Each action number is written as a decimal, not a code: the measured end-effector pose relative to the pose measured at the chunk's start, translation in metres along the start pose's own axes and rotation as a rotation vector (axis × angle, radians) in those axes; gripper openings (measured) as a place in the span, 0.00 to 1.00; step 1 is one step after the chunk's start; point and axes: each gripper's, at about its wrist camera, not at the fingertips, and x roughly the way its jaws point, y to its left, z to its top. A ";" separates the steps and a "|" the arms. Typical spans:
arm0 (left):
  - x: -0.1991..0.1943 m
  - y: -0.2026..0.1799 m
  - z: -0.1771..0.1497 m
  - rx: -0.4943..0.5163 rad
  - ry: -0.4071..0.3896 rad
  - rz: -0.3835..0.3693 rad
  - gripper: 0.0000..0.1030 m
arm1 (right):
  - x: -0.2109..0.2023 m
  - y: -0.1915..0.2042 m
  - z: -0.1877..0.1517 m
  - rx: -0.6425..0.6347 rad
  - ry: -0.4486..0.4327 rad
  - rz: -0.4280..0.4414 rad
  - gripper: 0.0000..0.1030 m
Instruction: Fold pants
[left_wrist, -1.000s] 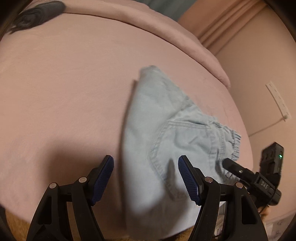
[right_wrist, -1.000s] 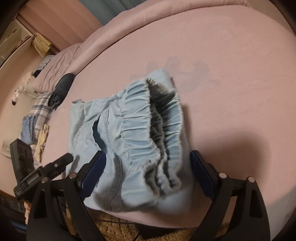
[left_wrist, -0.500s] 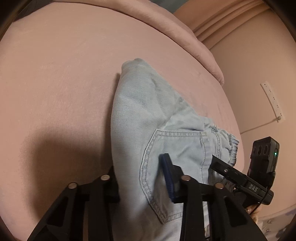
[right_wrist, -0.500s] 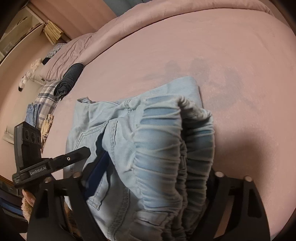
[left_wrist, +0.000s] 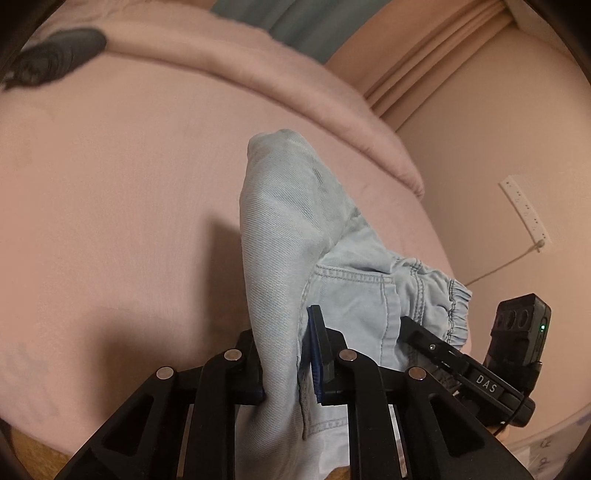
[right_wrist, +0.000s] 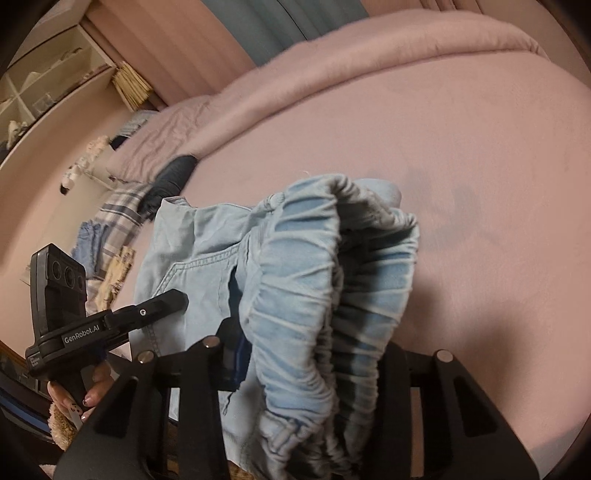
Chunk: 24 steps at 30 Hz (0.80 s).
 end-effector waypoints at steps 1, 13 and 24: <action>-0.006 -0.003 0.003 0.008 -0.014 -0.002 0.15 | -0.004 0.005 0.003 -0.009 -0.014 0.005 0.39; -0.022 -0.010 0.025 0.037 -0.083 0.030 0.15 | -0.005 0.031 0.022 -0.051 -0.080 -0.016 0.39; -0.009 0.003 0.039 0.035 -0.062 0.099 0.15 | 0.020 0.026 0.030 -0.004 -0.036 -0.031 0.40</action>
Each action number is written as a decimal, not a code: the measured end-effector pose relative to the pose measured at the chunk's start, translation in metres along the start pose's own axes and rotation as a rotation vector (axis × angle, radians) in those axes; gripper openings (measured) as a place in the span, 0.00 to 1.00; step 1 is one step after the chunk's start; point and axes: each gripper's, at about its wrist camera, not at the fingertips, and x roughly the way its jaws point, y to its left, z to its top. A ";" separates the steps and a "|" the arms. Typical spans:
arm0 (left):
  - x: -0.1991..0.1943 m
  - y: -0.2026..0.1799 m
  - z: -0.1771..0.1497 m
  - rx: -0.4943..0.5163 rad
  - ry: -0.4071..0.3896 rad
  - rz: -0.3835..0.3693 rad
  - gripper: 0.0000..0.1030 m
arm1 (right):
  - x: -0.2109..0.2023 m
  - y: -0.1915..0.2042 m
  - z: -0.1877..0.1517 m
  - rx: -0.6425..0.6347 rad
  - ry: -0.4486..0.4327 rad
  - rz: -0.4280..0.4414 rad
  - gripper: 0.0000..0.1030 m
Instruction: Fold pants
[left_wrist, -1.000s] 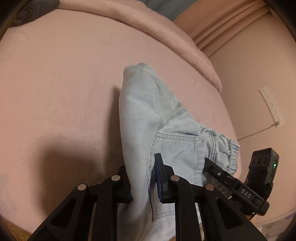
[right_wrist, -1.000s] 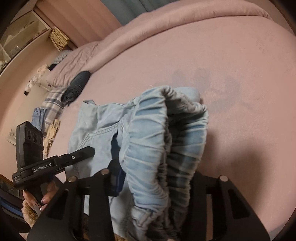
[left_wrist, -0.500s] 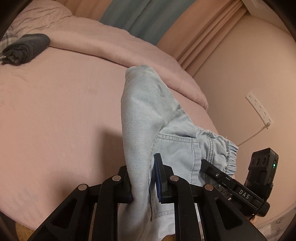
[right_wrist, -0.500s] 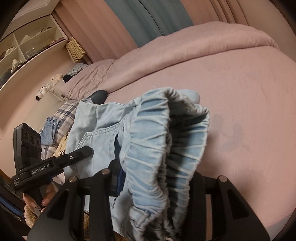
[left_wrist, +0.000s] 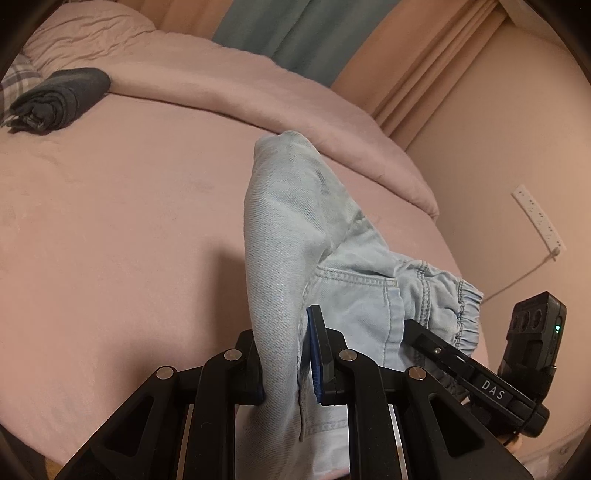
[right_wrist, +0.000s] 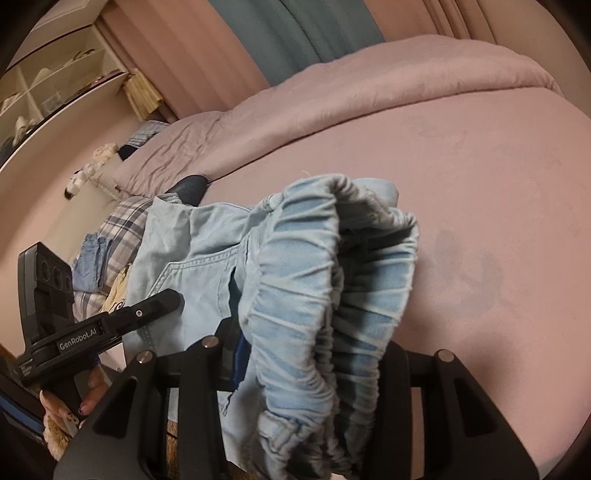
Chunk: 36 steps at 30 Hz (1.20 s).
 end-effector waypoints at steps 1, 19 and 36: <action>0.004 0.001 0.000 0.001 0.005 0.014 0.15 | 0.004 -0.001 0.000 0.010 0.005 -0.006 0.40; 0.063 0.036 -0.012 -0.051 0.147 0.068 0.15 | 0.055 -0.028 -0.014 0.105 0.136 -0.089 0.46; 0.076 0.045 -0.028 -0.088 0.161 0.103 0.33 | 0.058 -0.035 -0.021 0.126 0.145 -0.131 0.59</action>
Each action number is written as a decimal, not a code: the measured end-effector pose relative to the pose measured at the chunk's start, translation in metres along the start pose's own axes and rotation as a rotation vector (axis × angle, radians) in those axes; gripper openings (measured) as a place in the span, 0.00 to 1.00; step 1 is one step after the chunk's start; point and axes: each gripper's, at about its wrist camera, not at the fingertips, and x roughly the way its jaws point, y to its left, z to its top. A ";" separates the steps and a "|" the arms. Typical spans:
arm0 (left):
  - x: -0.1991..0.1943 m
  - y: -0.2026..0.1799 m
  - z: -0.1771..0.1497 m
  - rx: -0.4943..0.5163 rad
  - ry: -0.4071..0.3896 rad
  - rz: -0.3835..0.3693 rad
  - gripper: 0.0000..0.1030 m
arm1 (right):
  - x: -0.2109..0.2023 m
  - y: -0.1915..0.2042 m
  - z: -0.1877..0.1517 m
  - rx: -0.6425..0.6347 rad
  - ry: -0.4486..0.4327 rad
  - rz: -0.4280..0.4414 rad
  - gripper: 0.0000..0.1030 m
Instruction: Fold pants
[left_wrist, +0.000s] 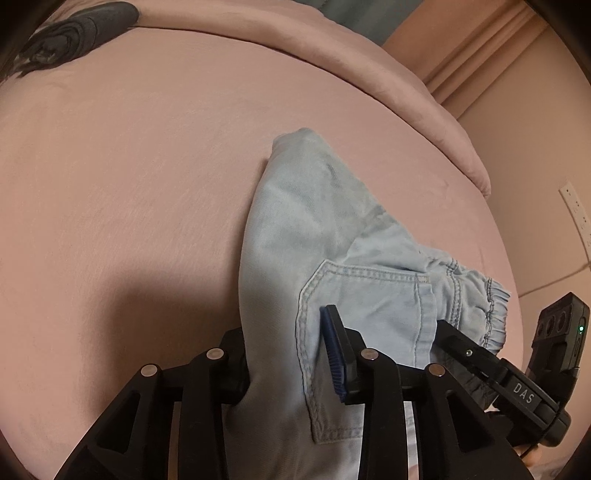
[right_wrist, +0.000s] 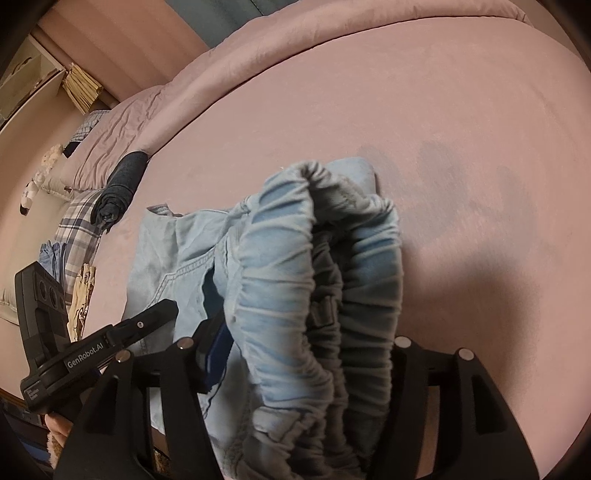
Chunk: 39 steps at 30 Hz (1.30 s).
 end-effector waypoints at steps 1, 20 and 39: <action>-0.001 -0.001 -0.003 0.002 -0.002 0.005 0.34 | -0.002 0.000 -0.001 0.002 -0.001 -0.007 0.60; -0.062 -0.026 -0.054 0.072 -0.117 0.144 0.59 | -0.069 -0.002 -0.020 -0.015 -0.101 -0.186 0.80; -0.139 -0.068 -0.081 0.181 -0.344 0.130 0.96 | -0.134 0.045 -0.045 -0.160 -0.310 -0.198 0.98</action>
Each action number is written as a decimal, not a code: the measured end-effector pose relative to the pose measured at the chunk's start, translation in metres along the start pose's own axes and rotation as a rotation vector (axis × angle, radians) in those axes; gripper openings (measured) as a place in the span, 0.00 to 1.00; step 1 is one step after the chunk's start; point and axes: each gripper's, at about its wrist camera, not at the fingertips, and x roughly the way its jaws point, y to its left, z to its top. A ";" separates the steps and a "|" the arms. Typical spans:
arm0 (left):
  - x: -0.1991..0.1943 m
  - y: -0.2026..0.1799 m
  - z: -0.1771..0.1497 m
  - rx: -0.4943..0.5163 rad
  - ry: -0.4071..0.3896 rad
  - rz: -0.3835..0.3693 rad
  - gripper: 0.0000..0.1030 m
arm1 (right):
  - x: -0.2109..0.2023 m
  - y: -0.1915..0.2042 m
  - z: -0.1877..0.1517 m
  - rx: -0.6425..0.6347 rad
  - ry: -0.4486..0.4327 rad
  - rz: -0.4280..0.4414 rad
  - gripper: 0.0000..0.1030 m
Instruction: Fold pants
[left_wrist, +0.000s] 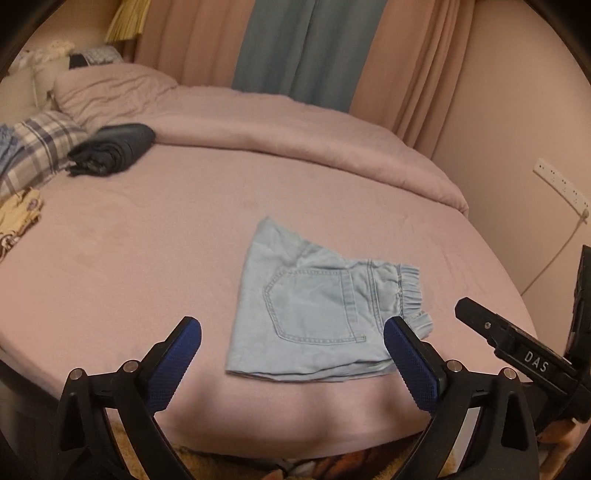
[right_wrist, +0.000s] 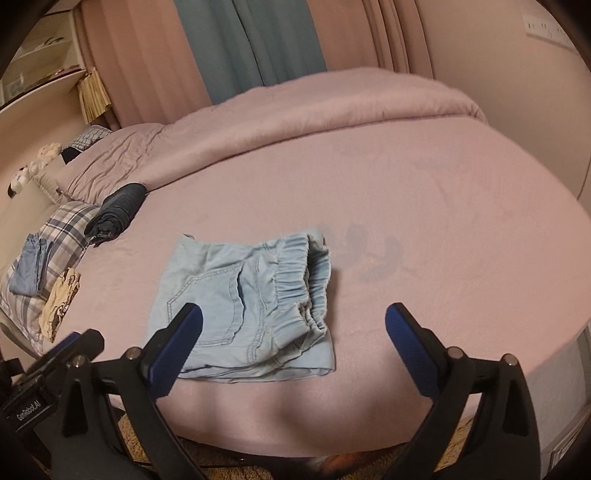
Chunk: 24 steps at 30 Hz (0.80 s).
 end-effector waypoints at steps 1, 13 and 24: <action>-0.002 0.001 0.001 -0.003 -0.002 -0.003 0.96 | -0.003 0.002 0.001 -0.011 -0.009 0.003 0.99; -0.012 0.003 -0.001 -0.013 -0.009 0.011 0.96 | -0.020 0.018 -0.002 -0.057 -0.061 0.003 1.00; -0.017 0.000 -0.003 -0.014 -0.021 0.006 0.96 | -0.023 0.020 -0.004 -0.061 -0.066 0.002 1.00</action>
